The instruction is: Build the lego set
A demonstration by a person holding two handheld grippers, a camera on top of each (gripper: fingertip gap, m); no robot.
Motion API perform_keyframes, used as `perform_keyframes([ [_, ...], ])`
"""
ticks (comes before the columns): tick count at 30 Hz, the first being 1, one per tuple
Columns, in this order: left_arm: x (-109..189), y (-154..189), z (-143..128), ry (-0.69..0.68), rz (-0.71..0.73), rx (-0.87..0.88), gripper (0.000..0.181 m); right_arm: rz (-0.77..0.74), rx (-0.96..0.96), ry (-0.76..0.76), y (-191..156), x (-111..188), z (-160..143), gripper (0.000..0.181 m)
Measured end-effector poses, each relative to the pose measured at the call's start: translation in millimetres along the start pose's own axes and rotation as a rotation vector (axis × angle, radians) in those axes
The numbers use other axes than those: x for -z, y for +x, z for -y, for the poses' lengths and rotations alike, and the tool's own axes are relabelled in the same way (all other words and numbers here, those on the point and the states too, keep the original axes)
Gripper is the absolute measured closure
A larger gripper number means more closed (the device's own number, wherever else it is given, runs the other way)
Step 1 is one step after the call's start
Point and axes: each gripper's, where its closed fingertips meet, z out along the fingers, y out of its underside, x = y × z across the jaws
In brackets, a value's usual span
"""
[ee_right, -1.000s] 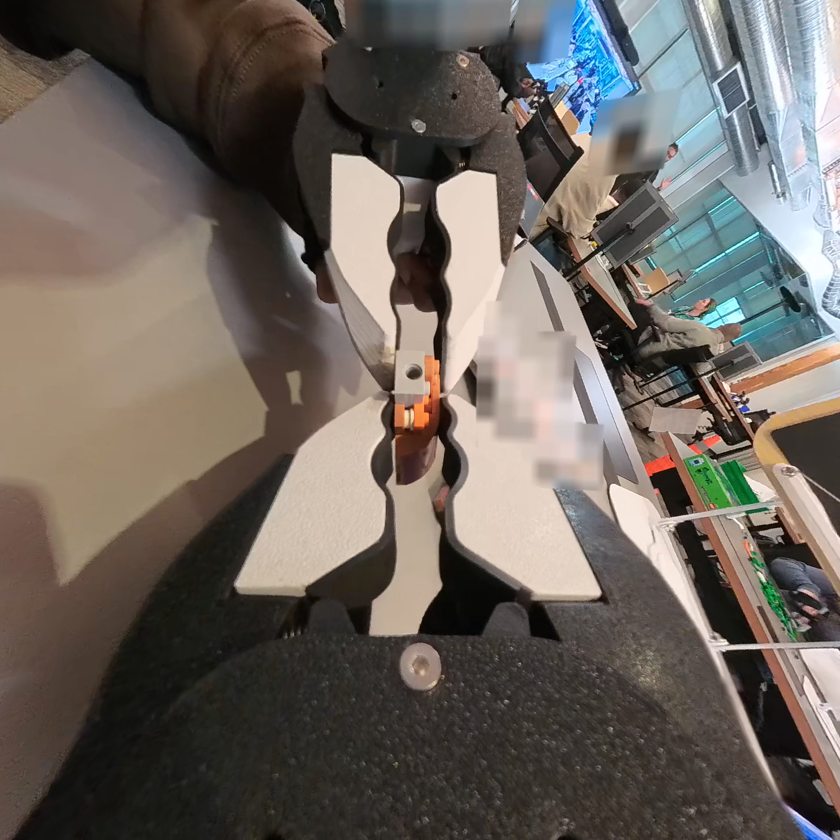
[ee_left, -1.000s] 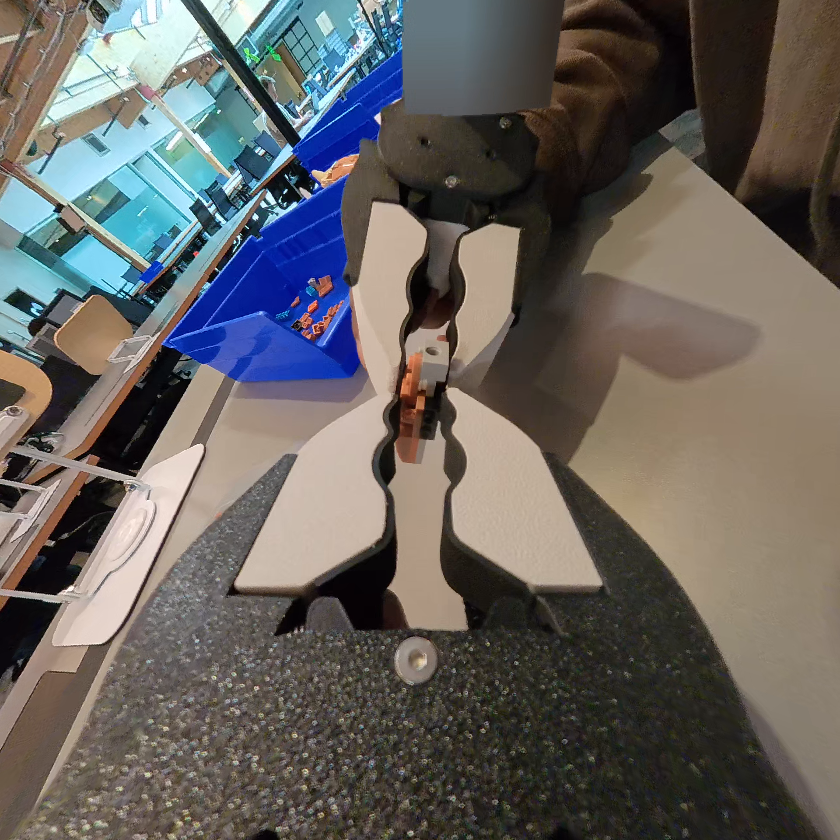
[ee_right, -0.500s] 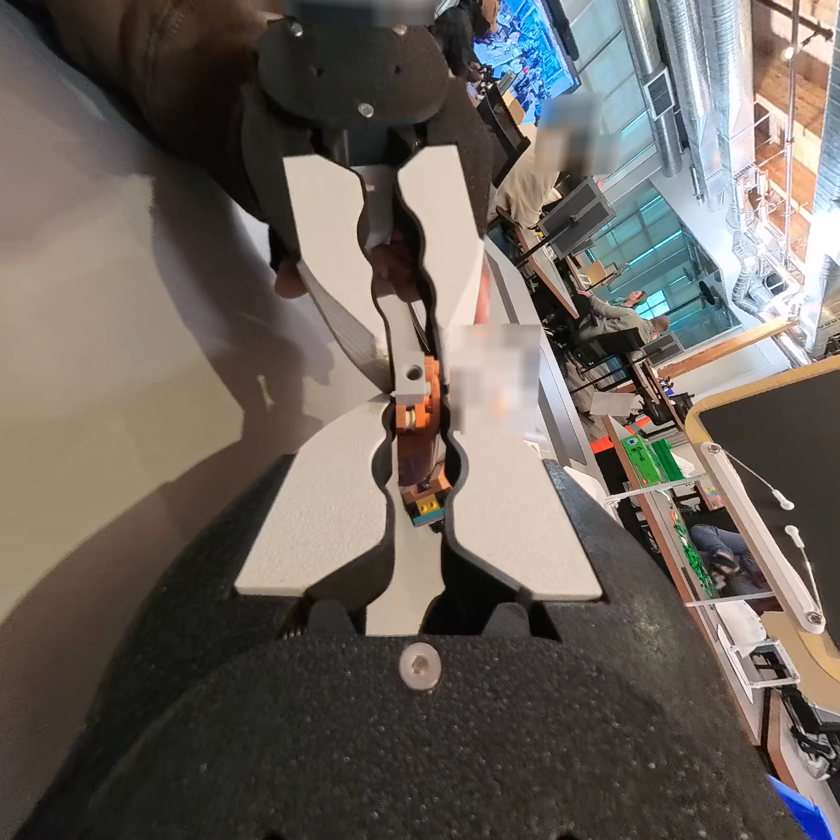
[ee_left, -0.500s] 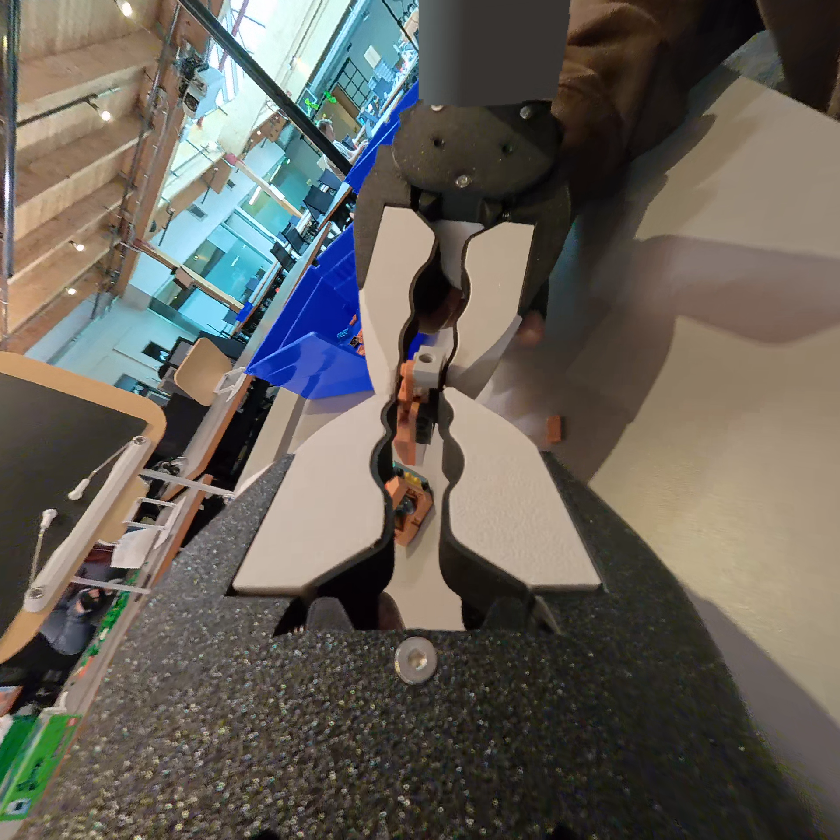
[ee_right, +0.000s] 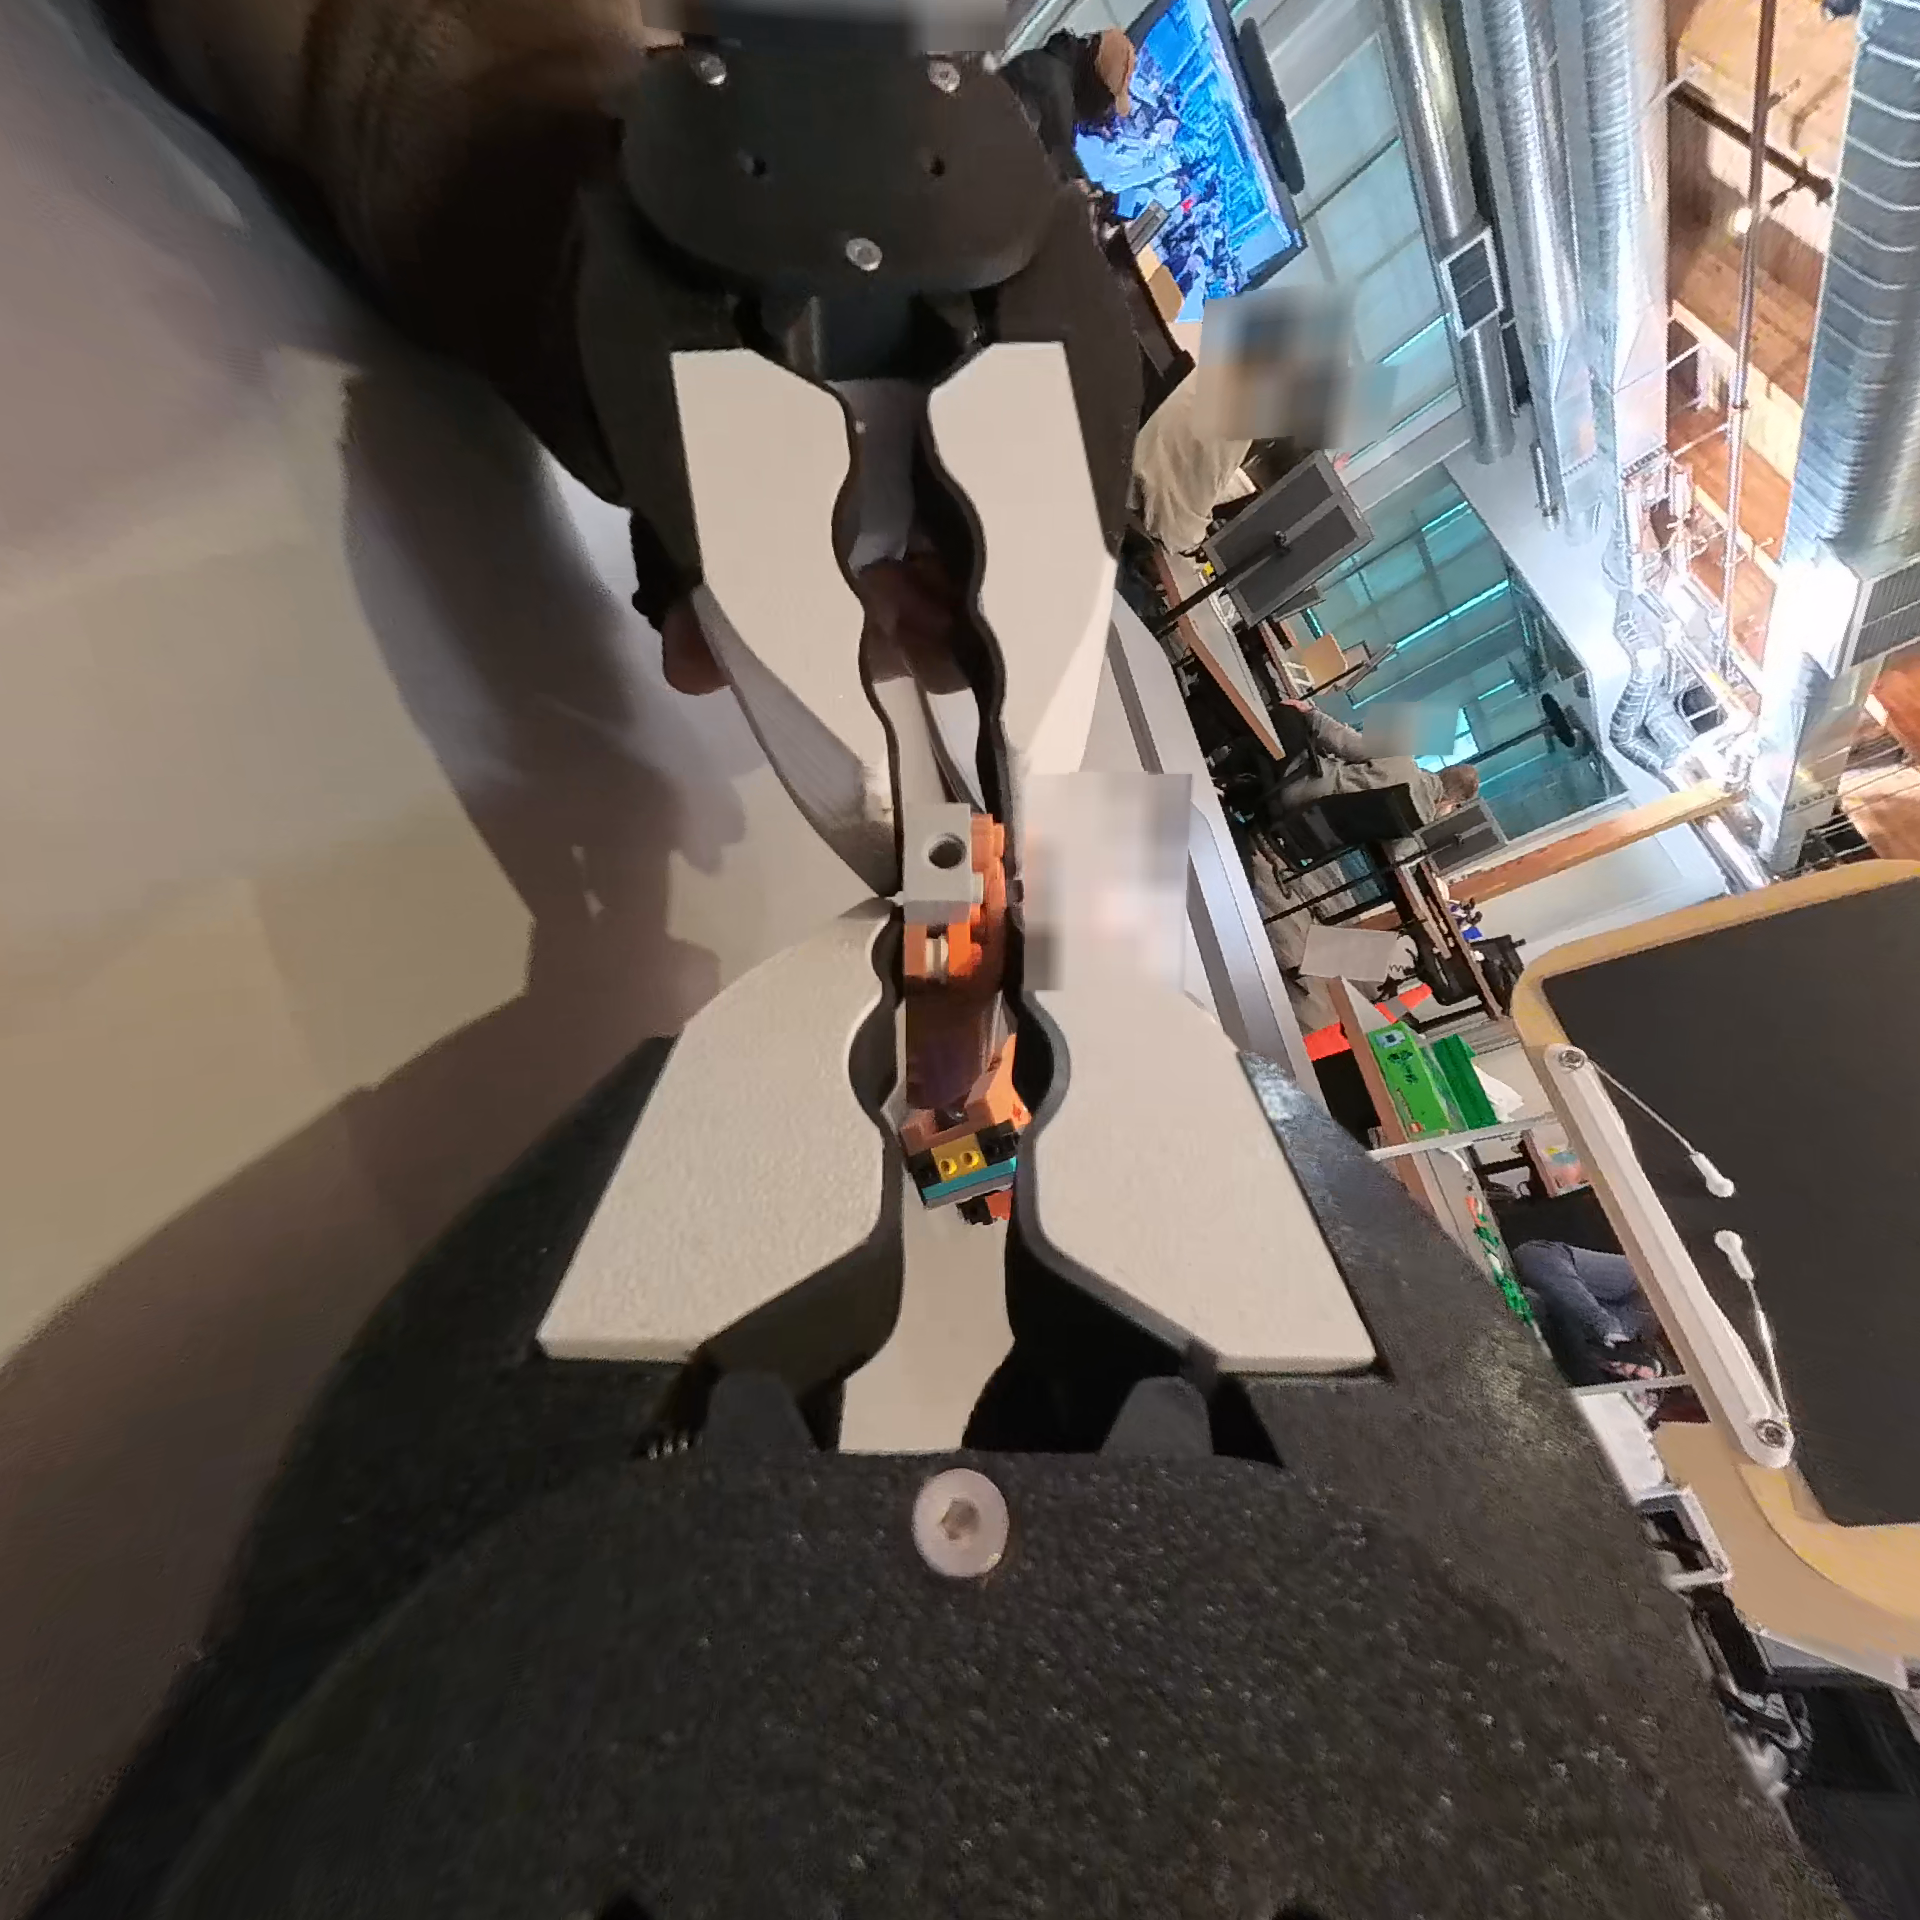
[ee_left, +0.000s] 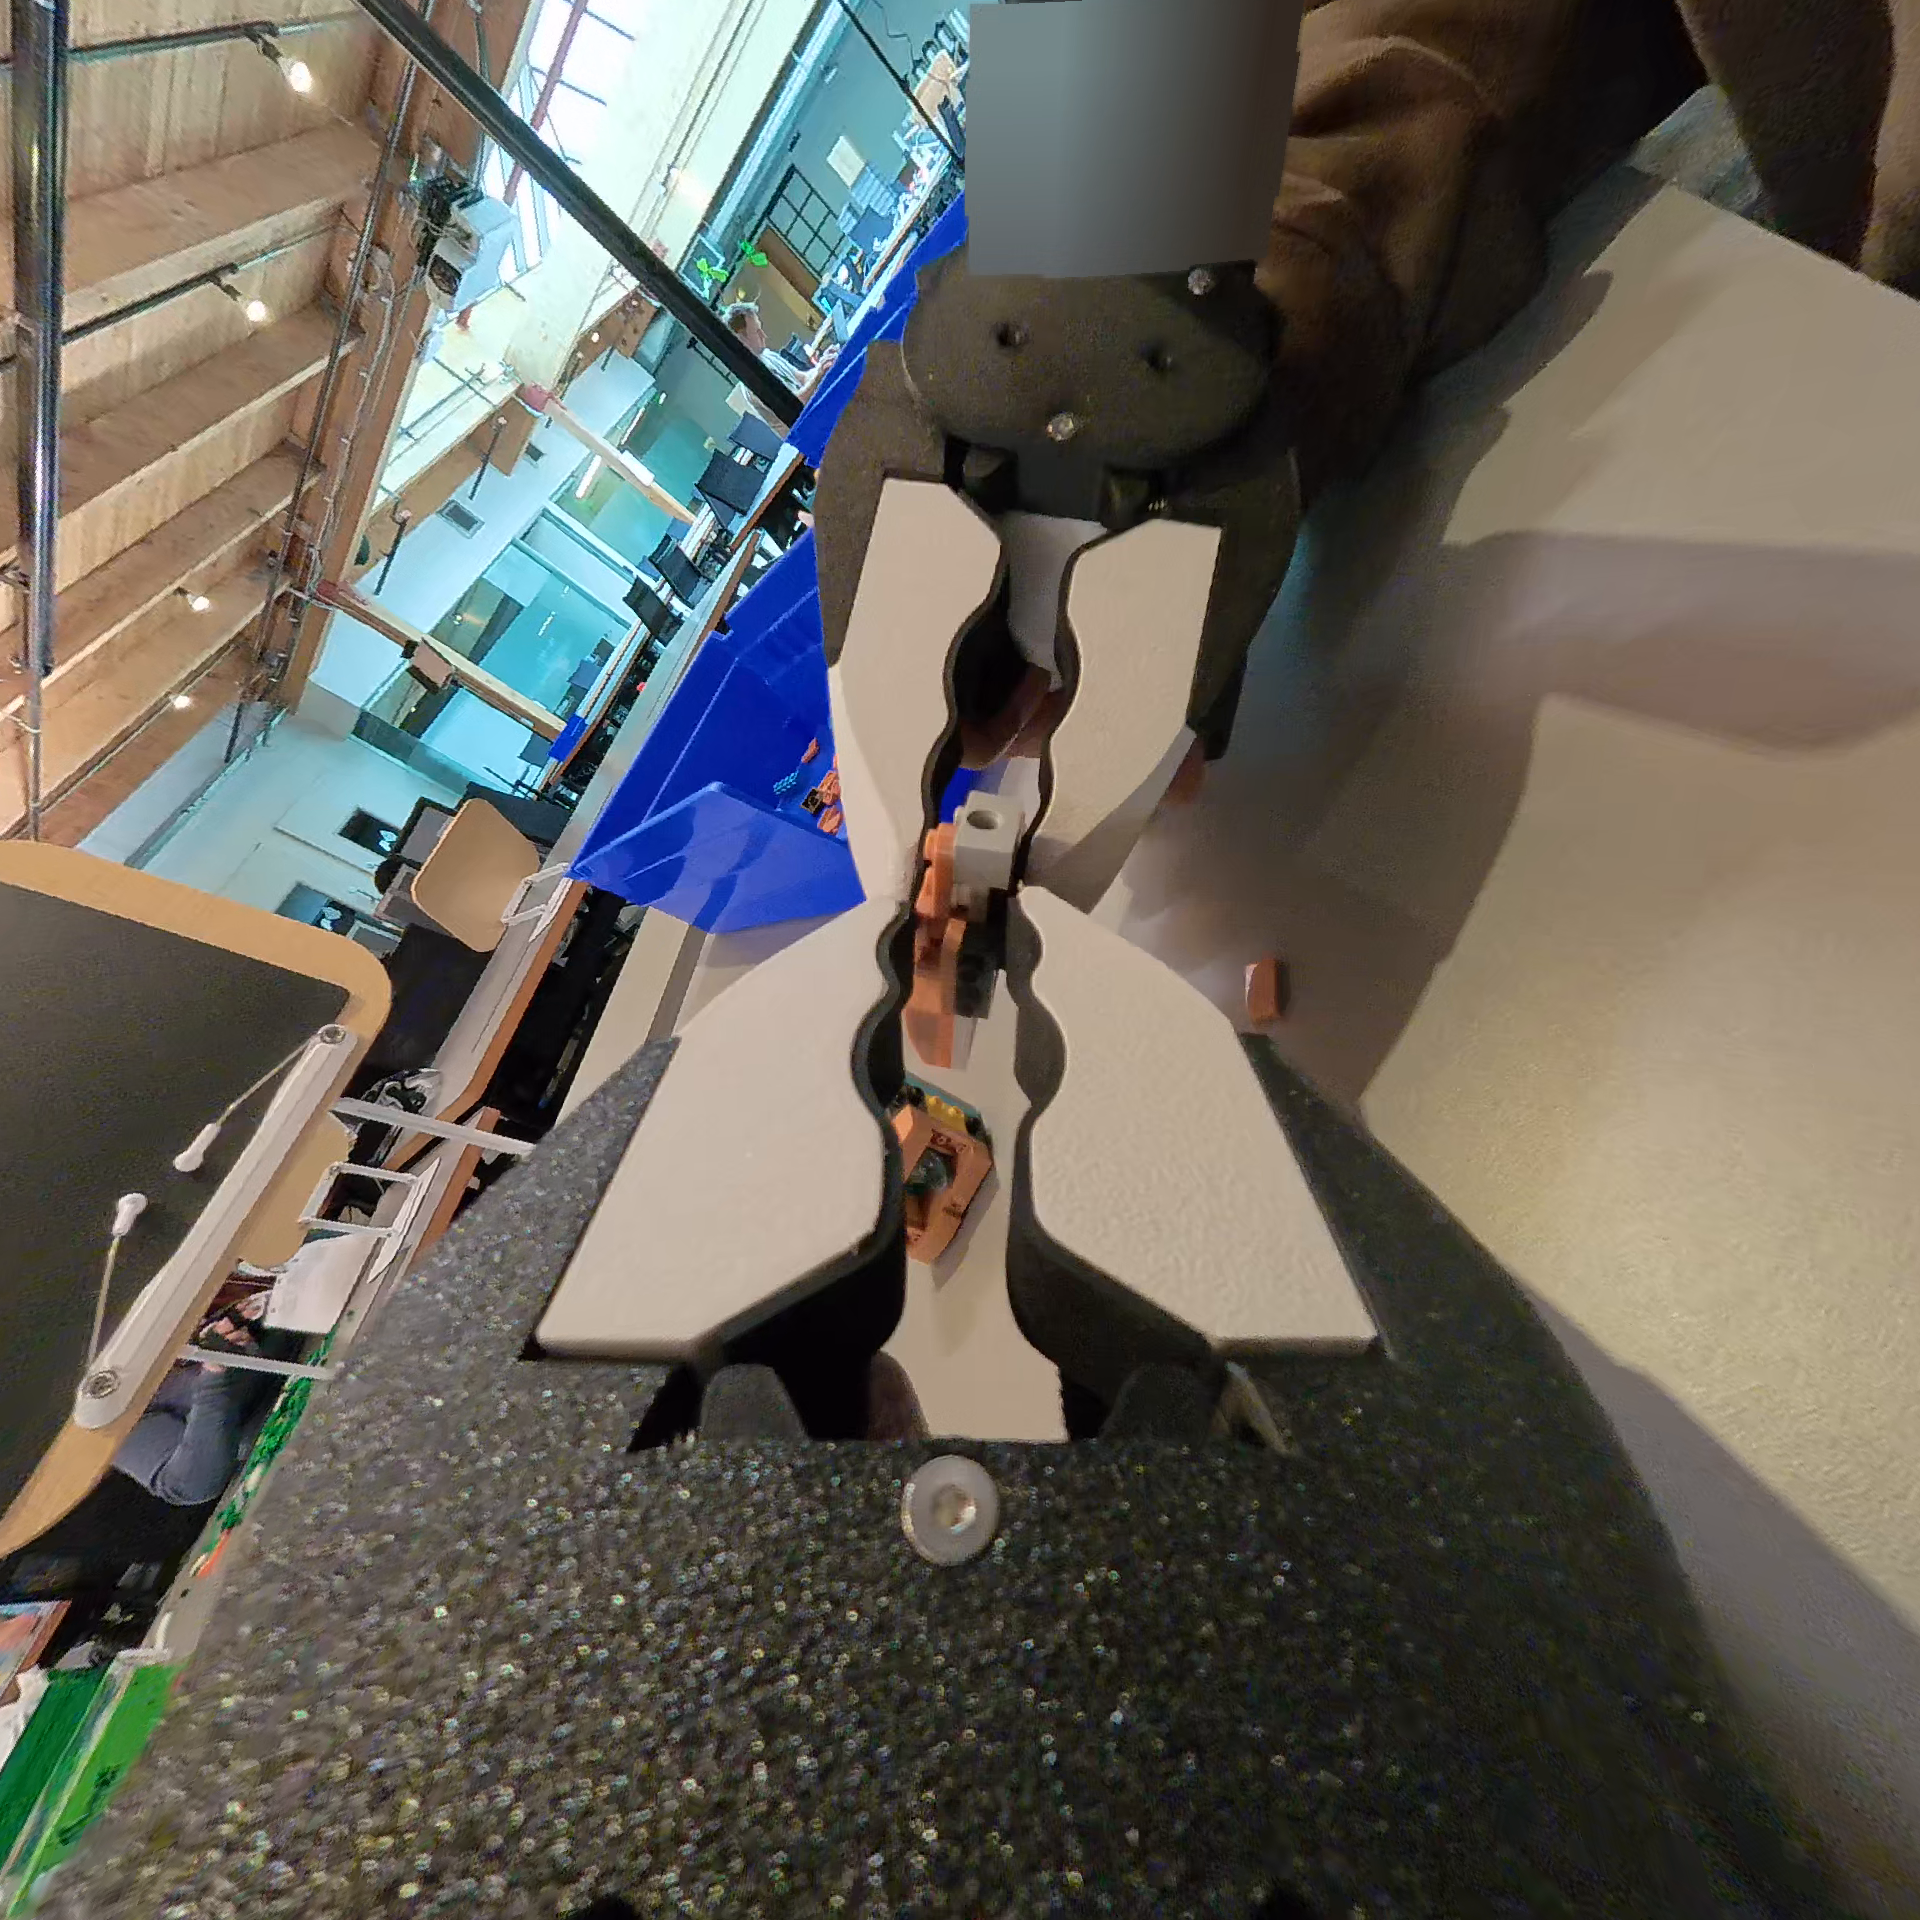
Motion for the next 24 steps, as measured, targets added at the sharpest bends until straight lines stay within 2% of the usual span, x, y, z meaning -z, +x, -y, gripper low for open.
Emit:
perform_keyframes([
  [7, 1, -4, -2, 0.015, 0.001, 0.081, 0.163, -0.04, 0.028, -0.025, 5, -1, -2, 0.164],
  [9, 4, -9, -2, 0.039, -0.021, 0.202, 0.151, -0.074, 0.028, -0.026, 9, -1, -3, 0.164],
  [13, 5, -15, -8, 0.085, -0.129, 0.606, 0.129, -0.143, 0.091, -0.025, 17, 2, -3, 0.164],
  [16, 3, -12, -2, 0.151, -0.25, 0.89, 0.119, -0.171, 0.169, -0.036, 16, 2, -4, 0.164],
  [18, 0, -8, 0, 0.159, -0.295, 0.974, 0.115, -0.183, 0.22, -0.039, 15, 1, -3, 0.164],
  [24, -10, 0, -3, 0.113, -0.307, 1.041, 0.114, -0.18, 0.28, -0.033, 9, -1, -3, 0.164],
])
